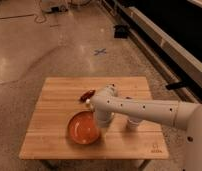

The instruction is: Drag the ceramic bowl in a circle

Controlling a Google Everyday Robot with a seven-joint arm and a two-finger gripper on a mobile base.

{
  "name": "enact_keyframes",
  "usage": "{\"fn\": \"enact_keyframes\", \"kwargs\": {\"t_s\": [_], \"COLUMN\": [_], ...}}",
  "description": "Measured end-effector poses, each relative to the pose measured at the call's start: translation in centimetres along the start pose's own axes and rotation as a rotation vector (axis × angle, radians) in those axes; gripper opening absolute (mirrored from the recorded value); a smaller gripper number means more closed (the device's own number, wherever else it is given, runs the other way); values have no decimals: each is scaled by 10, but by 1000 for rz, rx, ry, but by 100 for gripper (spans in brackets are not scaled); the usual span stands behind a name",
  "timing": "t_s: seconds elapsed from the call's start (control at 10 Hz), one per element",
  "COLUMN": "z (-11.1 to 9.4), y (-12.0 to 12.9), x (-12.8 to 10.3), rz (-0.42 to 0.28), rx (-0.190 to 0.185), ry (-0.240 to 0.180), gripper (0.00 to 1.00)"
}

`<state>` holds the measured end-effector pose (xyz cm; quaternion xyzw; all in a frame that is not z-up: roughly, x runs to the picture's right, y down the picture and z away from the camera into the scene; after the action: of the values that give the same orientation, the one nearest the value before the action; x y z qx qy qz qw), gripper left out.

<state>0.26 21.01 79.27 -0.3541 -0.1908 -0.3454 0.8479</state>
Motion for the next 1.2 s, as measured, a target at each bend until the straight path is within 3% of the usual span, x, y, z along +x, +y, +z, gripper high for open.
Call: {"fn": "enact_keyframes", "kwargs": {"t_s": [0.2, 0.3, 0.5, 0.7, 0.9, 1.0, 1.2], "z": [4, 1, 4, 3, 1, -7, -11], "y": [17, 21, 23, 9, 23, 34, 34], "x": [9, 14, 8, -2, -8, -1, 14], "rz": [26, 23, 7, 5, 0, -13, -56], "rx": [24, 19, 1, 4, -4, 2, 3], "ry": [-6, -3, 5, 4, 1, -7, -7], "gripper": [37, 37, 37, 37, 37, 37, 37]}}
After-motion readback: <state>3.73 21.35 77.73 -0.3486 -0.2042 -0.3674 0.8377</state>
